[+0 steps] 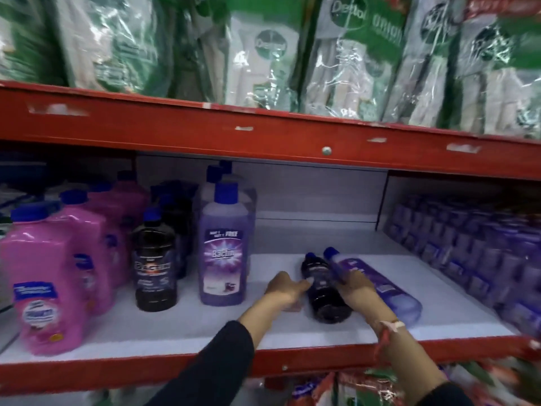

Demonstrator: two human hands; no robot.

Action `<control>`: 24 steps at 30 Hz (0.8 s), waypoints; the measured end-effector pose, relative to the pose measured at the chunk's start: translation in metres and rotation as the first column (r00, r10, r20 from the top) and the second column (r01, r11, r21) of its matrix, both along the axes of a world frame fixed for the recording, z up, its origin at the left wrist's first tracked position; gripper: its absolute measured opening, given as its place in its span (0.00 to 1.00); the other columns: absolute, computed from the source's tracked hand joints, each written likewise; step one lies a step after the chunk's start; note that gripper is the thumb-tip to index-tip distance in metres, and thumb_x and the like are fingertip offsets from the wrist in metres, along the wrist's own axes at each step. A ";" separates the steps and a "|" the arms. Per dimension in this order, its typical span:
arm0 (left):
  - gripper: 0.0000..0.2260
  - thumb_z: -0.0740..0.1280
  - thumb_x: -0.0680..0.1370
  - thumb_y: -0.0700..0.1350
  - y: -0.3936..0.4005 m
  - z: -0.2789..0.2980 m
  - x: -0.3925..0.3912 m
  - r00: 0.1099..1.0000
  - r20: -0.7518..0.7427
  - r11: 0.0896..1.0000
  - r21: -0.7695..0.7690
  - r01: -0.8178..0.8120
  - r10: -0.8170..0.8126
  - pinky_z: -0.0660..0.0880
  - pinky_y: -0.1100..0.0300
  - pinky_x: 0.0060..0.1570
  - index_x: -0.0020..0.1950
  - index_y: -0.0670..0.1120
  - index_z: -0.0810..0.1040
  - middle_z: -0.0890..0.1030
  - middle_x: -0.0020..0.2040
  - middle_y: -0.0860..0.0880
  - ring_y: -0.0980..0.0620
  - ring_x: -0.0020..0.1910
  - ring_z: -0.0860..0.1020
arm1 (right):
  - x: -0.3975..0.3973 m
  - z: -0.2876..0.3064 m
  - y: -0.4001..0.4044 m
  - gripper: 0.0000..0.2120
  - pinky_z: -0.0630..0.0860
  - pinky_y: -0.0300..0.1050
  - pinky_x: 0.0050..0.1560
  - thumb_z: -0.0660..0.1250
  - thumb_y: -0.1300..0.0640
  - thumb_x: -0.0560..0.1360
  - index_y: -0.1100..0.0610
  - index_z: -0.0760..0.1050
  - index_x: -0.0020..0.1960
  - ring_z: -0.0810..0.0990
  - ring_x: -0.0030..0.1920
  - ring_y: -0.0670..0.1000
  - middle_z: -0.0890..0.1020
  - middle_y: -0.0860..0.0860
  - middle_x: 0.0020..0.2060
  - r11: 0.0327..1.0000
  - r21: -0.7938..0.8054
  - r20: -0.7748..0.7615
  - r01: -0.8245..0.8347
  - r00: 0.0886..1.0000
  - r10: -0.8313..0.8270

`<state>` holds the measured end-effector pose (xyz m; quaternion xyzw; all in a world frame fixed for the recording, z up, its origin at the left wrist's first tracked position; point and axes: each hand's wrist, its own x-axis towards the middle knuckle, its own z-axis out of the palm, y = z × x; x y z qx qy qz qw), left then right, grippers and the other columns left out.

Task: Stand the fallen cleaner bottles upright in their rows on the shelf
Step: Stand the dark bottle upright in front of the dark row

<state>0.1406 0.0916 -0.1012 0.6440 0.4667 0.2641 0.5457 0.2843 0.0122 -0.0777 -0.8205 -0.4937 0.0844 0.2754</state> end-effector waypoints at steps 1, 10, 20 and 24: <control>0.23 0.73 0.68 0.53 -0.001 0.002 0.008 1.000 0.015 0.999 -0.035 0.016 -0.016 0.81 0.43 0.50 0.50 0.36 0.76 0.83 0.50 0.37 0.41 0.46 0.83 | 0.009 -0.003 0.005 0.15 0.75 0.52 0.55 0.66 0.58 0.76 0.65 0.76 0.59 0.80 0.56 0.62 0.81 0.63 0.55 0.999 0.018 -0.096 -0.030 0.995 0.032; 0.12 0.78 0.65 0.40 -0.030 0.014 0.002 0.983 0.182 0.999 -0.038 0.009 -0.002 0.81 0.46 0.51 0.44 0.41 0.79 0.83 0.47 0.41 0.43 0.48 0.83 | 0.010 -0.001 -0.025 0.14 0.78 0.54 0.52 0.72 0.73 0.68 0.71 0.77 0.53 0.81 0.44 0.58 0.83 0.66 0.47 0.934 0.352 -0.768 0.061 0.590 0.251; 0.23 0.80 0.60 0.37 -0.066 0.025 -0.087 0.948 0.305 0.915 0.352 -0.196 0.086 0.80 0.55 0.49 0.48 0.53 0.75 0.82 0.43 0.52 0.50 0.46 0.82 | -0.061 0.014 -0.054 0.23 0.81 0.36 0.40 0.75 0.69 0.66 0.49 0.77 0.55 0.85 0.47 0.44 0.84 0.42 0.49 0.804 0.578 -0.587 -0.137 0.615 0.527; 0.26 0.81 0.59 0.40 -0.071 0.025 -0.146 0.932 0.326 0.853 0.432 -0.295 0.157 0.80 0.60 0.49 0.55 0.47 0.77 0.84 0.48 0.51 0.52 0.48 0.83 | -0.112 0.016 -0.045 0.23 0.81 0.36 0.43 0.76 0.67 0.65 0.49 0.77 0.56 0.84 0.49 0.43 0.85 0.39 0.48 0.750 0.622 -0.521 -0.224 0.596 0.610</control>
